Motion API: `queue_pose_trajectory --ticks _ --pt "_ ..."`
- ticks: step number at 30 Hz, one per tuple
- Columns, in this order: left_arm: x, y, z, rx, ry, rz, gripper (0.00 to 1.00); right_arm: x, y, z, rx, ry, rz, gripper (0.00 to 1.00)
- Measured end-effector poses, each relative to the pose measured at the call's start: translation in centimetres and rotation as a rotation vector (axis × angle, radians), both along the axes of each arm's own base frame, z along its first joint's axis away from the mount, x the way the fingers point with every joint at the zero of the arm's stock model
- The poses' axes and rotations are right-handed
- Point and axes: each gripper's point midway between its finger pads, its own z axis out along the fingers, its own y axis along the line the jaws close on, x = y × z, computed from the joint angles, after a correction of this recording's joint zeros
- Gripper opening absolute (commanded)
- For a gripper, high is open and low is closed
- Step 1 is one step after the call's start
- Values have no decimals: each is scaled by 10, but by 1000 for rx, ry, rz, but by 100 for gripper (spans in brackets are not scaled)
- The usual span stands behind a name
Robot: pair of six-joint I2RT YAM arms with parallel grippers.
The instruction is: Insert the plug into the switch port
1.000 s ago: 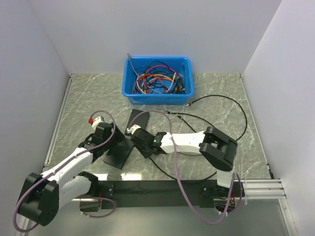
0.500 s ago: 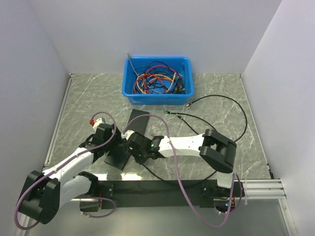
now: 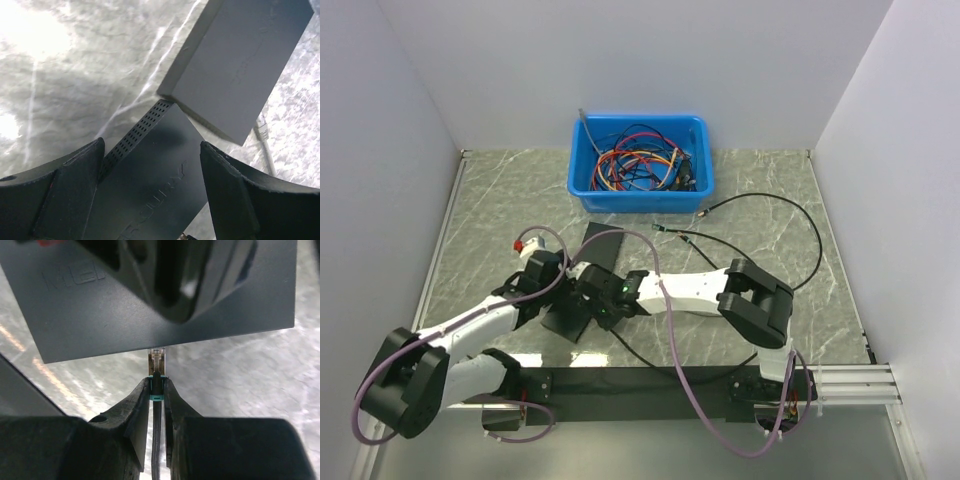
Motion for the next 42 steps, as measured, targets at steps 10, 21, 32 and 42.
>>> queue_pose_trajectory --ticks 10,21,32,42 --pt "3 -22 4 -19 -19 -28 87 25 -34 -5 -33 -23 -71 0" --pt "-3 -21 47 -90 -215 -68 99 18 -58 -3 -20 -45 -101 0" --pt "-12 -5 83 -197 -553 -56 100 11 -74 10 4 -75 -125 0" --pt "-17 -4 76 -187 -530 -73 100 -4 -76 21 47 -83 -99 0"
